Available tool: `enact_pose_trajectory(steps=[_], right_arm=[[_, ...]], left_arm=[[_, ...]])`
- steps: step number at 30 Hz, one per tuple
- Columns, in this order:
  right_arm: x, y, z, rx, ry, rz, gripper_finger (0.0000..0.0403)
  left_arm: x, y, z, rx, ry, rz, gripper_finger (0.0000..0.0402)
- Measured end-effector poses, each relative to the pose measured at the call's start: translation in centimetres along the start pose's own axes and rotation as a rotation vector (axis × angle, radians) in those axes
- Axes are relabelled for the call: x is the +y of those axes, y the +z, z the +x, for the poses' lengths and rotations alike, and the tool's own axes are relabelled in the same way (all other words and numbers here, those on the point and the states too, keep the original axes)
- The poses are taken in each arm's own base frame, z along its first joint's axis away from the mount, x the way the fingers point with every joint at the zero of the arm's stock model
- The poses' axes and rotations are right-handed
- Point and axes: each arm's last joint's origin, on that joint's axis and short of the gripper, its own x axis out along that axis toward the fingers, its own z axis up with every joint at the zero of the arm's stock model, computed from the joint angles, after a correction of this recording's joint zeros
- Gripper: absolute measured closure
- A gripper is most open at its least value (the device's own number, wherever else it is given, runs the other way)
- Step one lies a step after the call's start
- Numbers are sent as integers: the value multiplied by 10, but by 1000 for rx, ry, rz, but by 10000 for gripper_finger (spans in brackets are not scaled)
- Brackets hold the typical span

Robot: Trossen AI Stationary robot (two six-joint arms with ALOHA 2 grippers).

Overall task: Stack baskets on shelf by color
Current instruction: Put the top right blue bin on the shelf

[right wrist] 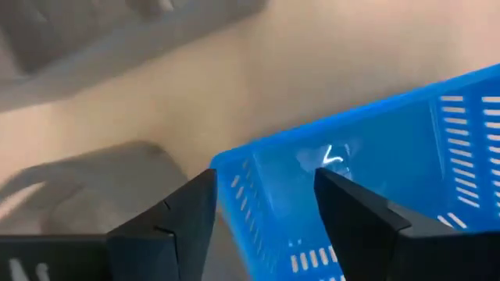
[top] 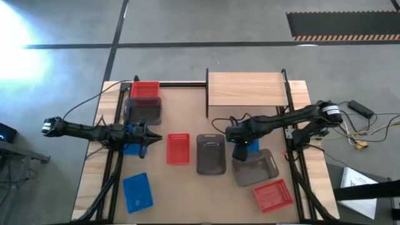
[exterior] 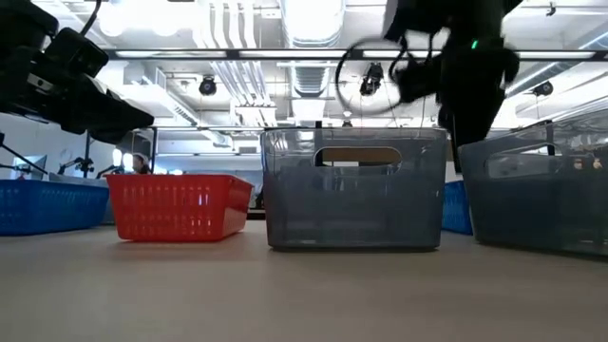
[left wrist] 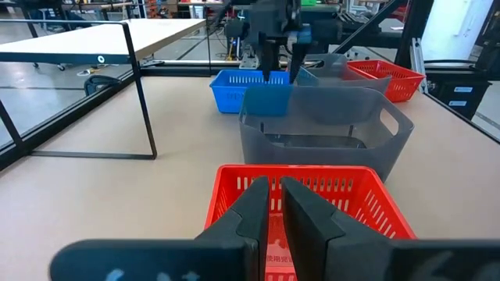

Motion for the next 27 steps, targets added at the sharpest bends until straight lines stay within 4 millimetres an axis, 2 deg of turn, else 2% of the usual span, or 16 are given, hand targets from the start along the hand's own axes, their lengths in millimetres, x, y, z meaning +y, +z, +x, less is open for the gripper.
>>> enact_pose_trajectory(steps=[8, 17, 22, 27], right_arm=[[0, 0, 14, 66, -15, -35, 220], [3, -3, 10, 60, -3, -108, 225], [2, -4, 5, 46, -1, -147, 211], [0, -8, 7, 70, -69, -216, 188]], left_arm=[[0, 0, 0, 1, 0, 0, 379], [0, 0, 0, 0, 0, 0, 379], [0, 0, 0, 0, 0, 0, 379], [0, 0, 0, 0, 0, 0, 379]])
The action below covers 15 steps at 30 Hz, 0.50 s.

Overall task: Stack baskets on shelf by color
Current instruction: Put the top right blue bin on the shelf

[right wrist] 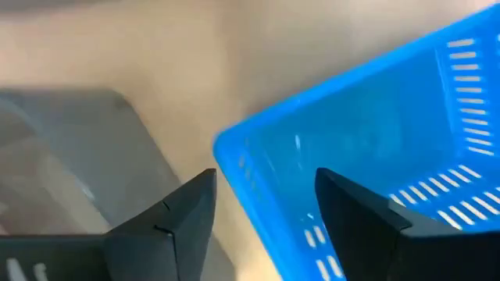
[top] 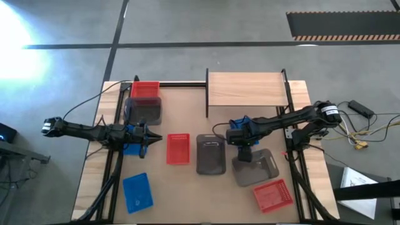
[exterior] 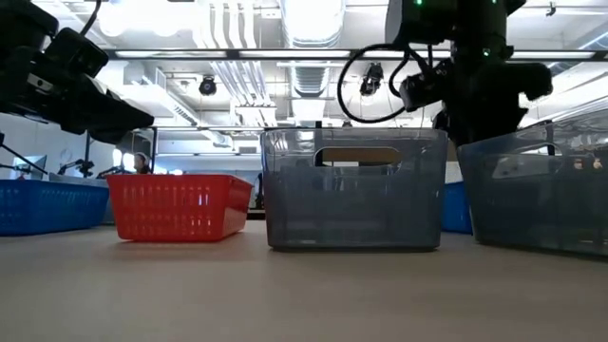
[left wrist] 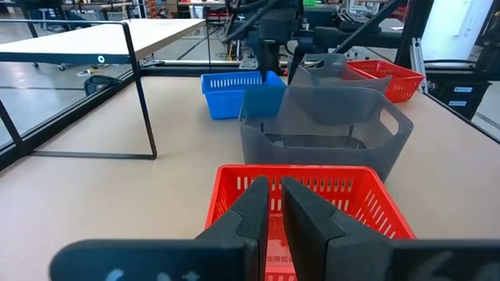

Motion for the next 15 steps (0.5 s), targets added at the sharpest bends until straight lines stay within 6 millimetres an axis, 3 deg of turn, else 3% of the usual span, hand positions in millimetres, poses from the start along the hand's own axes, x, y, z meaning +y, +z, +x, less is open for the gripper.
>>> enact_pose_trajectory(steps=[7, 15], right_arm=[[-3, -10, 15, 57, -59, -55, 217], [-7, -16, 23, 72, -134, -86, 345]], left_arm=[[0, 0, 0, 0, 0, 0, 379], [0, 0, 0, -1, 0, 0, 379]])
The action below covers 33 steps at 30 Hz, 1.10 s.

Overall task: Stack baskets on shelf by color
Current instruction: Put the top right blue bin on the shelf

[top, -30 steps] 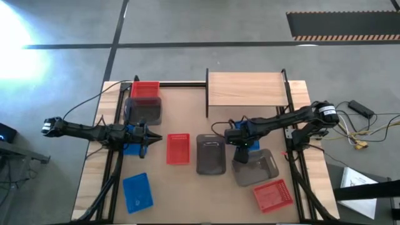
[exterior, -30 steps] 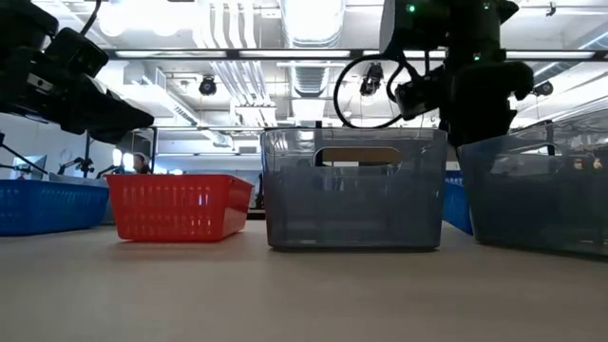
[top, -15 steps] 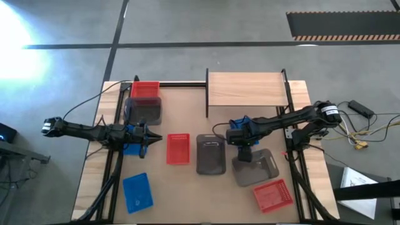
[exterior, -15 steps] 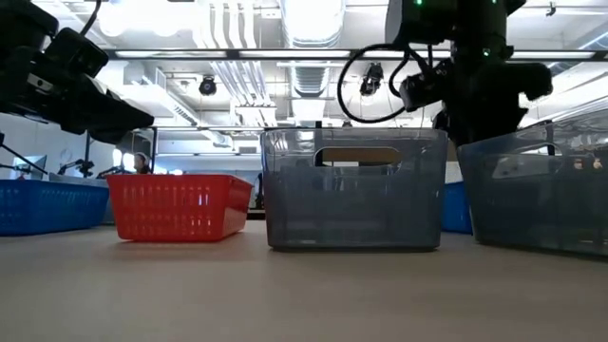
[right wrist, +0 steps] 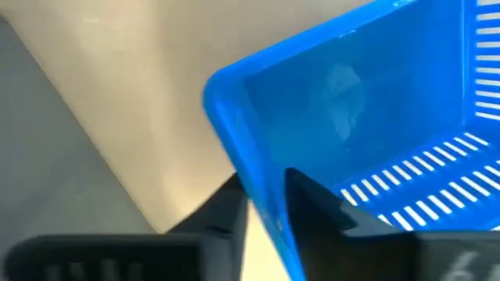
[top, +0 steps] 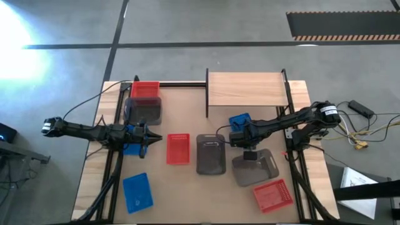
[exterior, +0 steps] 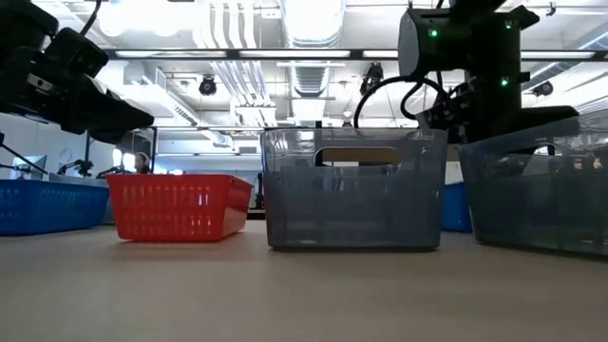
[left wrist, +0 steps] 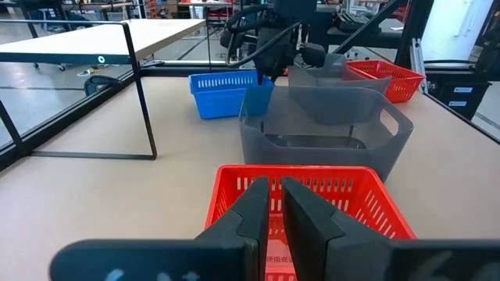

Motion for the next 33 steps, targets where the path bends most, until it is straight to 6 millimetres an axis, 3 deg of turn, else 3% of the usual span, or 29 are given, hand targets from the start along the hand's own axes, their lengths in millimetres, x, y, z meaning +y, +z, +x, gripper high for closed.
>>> enact_pose_trajectory(steps=[3, 9, 12, 18, 23, 27, 33], right_arm=[[1, 1, -2, -18, -2, -1, 385], [11, 9, -33, -125, 77, -31, 393], [16, 16, -65, -233, 126, -58, 393], [11, 24, -148, -529, 135, -123, 394], [-24, 33, -192, -683, -137, -74, 394], [-73, 47, -186, -625, -237, -46, 394], [-143, 64, -141, -472, -192, 18, 394]], left_arm=[[0, 0, 0, 0, 0, 0, 379], [0, 0, 0, 0, 0, 0, 379], [0, 0, 0, 0, 0, 0, 379], [0, 0, 0, 0, 0, 0, 379], [0, 0, 0, 0, 0, 0, 379], [0, 0, 0, 0, 0, 0, 379], [0, 0, 0, 1, 0, 0, 379]])
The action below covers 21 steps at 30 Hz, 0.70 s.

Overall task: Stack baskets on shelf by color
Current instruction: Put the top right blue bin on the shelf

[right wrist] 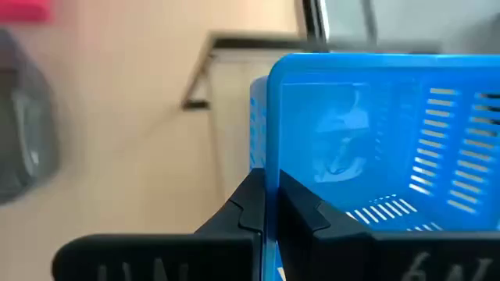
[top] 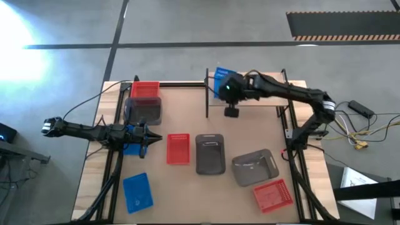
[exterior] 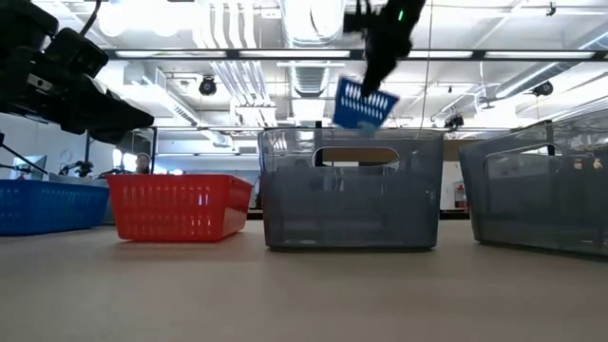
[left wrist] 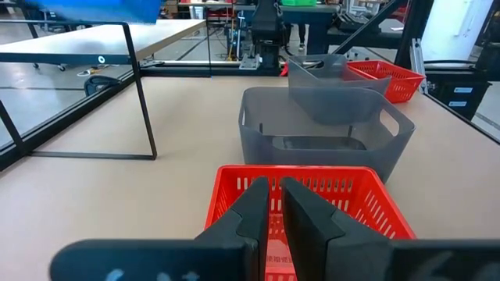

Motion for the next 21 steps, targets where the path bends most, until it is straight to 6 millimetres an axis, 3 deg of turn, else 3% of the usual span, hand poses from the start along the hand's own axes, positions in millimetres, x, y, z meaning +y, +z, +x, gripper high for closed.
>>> enact_pose_trajectory(steps=[4, 9, 21], right_arm=[[-8, 0, 28, 99, 21, -25, 394], [-8, 14, 40, 139, 35, -55, 394], [-17, 43, 35, 119, 41, -126, 388]], left_arm=[[0, 0, 0, -1, 0, 0, 379], [0, 0, 0, 0, 0, 0, 379], [0, 0, 0, 0, 0, 0, 379]])
